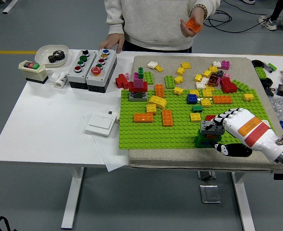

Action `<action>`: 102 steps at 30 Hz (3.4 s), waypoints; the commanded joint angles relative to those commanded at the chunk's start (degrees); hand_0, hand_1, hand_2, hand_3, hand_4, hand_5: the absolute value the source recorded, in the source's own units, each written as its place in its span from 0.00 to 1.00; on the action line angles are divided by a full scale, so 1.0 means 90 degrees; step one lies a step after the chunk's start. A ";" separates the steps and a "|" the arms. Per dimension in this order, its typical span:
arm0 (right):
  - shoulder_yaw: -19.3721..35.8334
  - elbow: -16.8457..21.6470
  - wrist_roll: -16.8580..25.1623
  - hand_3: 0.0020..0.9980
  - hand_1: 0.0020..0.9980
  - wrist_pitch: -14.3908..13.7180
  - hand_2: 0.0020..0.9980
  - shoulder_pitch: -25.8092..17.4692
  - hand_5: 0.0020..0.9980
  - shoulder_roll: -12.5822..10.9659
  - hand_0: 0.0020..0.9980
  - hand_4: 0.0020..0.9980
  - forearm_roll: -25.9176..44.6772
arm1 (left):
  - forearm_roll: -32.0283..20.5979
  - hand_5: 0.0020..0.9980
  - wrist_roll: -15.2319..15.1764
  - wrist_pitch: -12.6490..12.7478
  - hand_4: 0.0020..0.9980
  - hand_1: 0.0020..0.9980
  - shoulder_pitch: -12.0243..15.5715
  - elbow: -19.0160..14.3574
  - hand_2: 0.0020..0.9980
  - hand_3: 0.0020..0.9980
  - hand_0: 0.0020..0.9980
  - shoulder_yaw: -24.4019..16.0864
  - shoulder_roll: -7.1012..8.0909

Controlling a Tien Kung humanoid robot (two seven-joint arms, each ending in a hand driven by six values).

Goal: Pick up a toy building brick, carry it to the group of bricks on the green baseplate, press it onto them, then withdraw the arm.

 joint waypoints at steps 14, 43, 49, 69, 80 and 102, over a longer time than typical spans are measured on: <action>-0.0036 -0.0152 0.0094 0.59 0.51 0.0018 0.57 0.0039 0.32 -0.0004 0.50 0.67 0.0080 | -0.0003 0.65 0.0002 0.0001 0.65 0.71 -0.0002 0.0001 0.73 0.58 0.65 -0.0001 0.0000; -0.0019 -0.0171 0.0137 0.52 0.51 0.0021 0.56 0.0039 0.29 -0.0013 0.53 0.66 0.0164 | 0.0039 0.65 0.0017 -0.0018 0.65 0.71 0.0021 -0.0001 0.73 0.58 0.65 -0.0032 -0.0009; -0.0014 -0.0174 0.0146 0.51 0.52 0.0025 0.56 0.0030 0.30 -0.0010 0.56 0.66 0.0190 | 0.0047 0.65 0.0017 -0.0025 0.65 0.71 0.0022 -0.0001 0.73 0.58 0.65 -0.0037 -0.0009; 0.0006 -0.0202 0.0200 0.51 0.54 0.0034 0.55 0.0042 0.30 0.0009 0.57 0.66 0.0341 | 0.0016 0.65 0.0012 -0.0016 0.65 0.71 0.0005 -0.0002 0.73 0.58 0.65 -0.0021 -0.0006; 0.0013 -0.0229 0.0264 0.49 0.55 0.0016 0.54 0.0052 0.30 -0.0009 0.58 0.66 0.0434 | 0.0040 0.65 0.0008 -0.0022 0.65 0.71 0.0001 -0.0001 0.73 0.58 0.64 -0.0029 -0.0005; 0.0003 -0.0287 0.0311 0.49 0.55 0.0021 0.54 0.0075 0.30 0.0000 0.58 0.65 0.0495 | 0.0020 0.65 0.0013 -0.0018 0.65 0.71 -0.0003 -0.0003 0.73 0.58 0.64 -0.0023 -0.0009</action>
